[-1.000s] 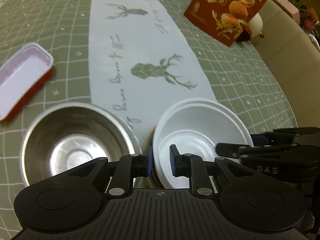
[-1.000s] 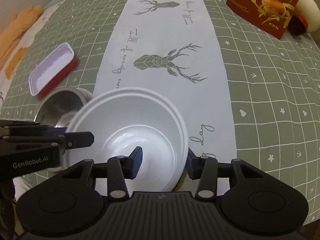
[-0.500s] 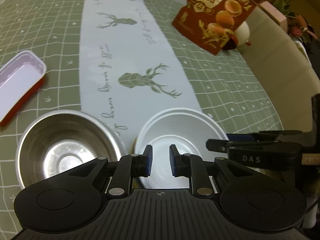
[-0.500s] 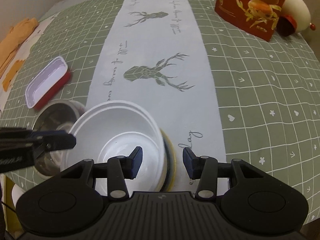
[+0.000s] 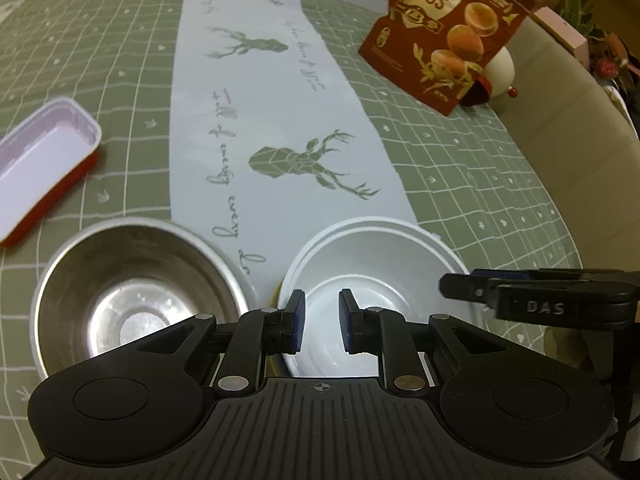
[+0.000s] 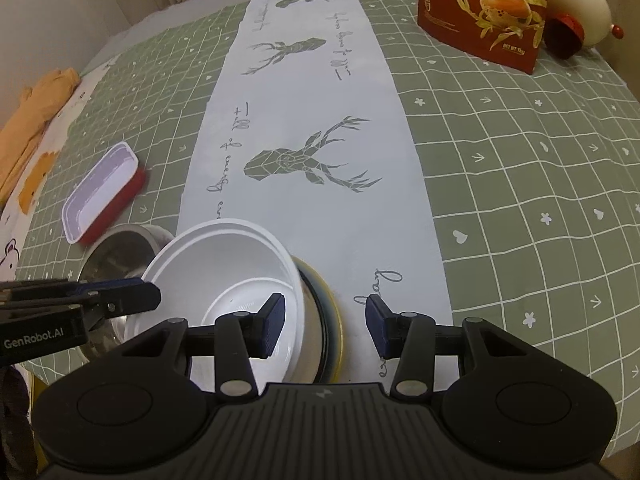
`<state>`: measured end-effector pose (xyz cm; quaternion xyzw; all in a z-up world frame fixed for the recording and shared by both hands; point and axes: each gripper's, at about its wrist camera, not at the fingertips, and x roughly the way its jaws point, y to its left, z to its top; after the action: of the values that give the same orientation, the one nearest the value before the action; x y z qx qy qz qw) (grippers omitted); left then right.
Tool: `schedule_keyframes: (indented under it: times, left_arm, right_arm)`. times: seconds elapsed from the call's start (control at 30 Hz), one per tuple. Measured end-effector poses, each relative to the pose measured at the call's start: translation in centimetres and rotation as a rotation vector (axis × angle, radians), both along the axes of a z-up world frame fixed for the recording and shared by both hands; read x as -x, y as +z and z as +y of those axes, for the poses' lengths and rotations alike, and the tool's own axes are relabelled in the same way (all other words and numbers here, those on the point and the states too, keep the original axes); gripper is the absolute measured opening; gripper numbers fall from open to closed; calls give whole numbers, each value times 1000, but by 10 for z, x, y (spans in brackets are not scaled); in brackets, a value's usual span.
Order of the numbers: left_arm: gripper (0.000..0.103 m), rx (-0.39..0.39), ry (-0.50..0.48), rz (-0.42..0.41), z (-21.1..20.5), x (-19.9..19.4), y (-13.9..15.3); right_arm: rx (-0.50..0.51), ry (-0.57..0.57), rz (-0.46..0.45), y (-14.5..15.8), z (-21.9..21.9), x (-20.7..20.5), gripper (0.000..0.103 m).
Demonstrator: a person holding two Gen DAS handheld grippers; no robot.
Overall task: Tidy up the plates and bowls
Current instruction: 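Carry the white plastic bowl and lower it into the blue bowl, then lift the nested bowl stack with both grippers by its rim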
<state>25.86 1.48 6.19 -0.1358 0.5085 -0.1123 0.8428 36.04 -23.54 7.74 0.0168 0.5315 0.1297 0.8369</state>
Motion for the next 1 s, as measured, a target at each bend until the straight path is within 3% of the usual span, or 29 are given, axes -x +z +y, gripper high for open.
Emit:
schedule_keyframes:
  times: [0.23, 0.57, 0.77, 1.0]
  left_arm:
    - [20, 109, 53, -21, 8, 8, 4]
    - [20, 121, 98, -4, 15, 13, -4]
    - [20, 98, 54, 13, 3, 18, -10]
    - [19, 125, 71, -61, 6, 36, 5]
  right_arm:
    - [-87, -61, 5, -9, -21, -2, 45]
    - [-142, -63, -20, -21, -24, 1, 45]
    - [-74, -21, -73, -23, -16, 13, 45]
    - [-80, -19, -52, -33, -24, 22, 46]
